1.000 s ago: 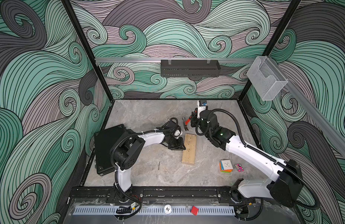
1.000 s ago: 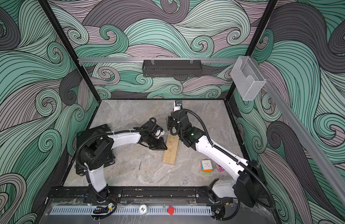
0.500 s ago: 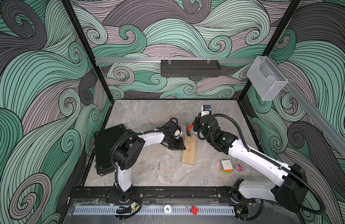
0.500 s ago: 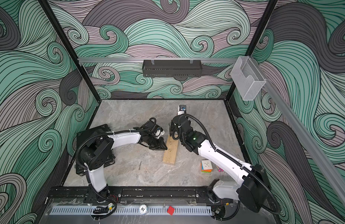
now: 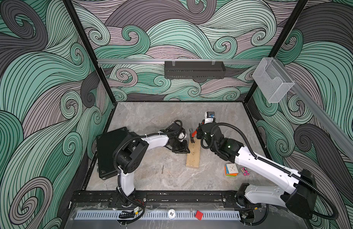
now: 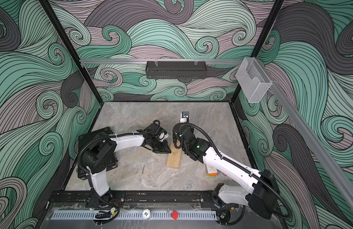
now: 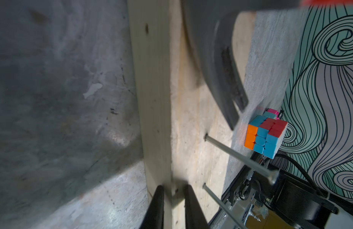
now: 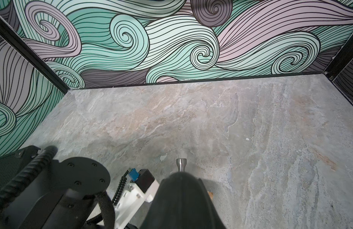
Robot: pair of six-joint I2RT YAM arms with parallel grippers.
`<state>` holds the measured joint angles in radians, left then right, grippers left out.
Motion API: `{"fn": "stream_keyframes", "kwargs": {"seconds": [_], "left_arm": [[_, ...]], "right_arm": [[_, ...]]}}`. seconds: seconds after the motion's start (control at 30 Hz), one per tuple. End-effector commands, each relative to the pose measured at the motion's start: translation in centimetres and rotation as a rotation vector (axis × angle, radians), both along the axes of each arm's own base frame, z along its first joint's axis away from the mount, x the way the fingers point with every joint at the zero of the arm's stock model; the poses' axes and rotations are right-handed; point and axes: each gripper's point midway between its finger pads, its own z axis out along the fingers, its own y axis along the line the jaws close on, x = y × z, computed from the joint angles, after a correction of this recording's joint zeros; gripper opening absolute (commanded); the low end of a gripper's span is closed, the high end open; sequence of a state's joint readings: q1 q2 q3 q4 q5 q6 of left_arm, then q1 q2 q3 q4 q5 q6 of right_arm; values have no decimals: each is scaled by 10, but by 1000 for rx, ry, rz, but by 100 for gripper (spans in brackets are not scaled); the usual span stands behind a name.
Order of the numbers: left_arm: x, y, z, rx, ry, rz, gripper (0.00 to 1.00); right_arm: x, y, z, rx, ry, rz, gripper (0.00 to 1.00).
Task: Use a claw hammer to pull out a nail
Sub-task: Remove the nail from the mounting plate.
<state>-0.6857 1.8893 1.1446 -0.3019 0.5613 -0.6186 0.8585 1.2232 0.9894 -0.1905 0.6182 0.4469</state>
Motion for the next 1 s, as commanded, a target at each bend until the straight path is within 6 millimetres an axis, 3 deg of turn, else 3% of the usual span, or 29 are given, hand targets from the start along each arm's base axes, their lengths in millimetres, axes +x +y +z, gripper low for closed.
{"fn": "stream_keyframes", "kwargs": {"seconds": [0.0, 0.37, 0.67, 0.97], "left_arm": [[-7, 9, -27, 103, 33, 5, 17], [-9, 9, -27, 109, 35, 5, 17], [-8, 8, -30, 109, 39, 6, 17], [-10, 10, -31, 121, 44, -2, 17]], "right_arm": [[-6, -7, 21, 57, -52, -44, 4], [-17, -3, 4, 57, 16, -64, 3], [-22, -17, 15, -20, 27, -100, 3], [-17, 1, 21, -47, 31, -24, 4]]}}
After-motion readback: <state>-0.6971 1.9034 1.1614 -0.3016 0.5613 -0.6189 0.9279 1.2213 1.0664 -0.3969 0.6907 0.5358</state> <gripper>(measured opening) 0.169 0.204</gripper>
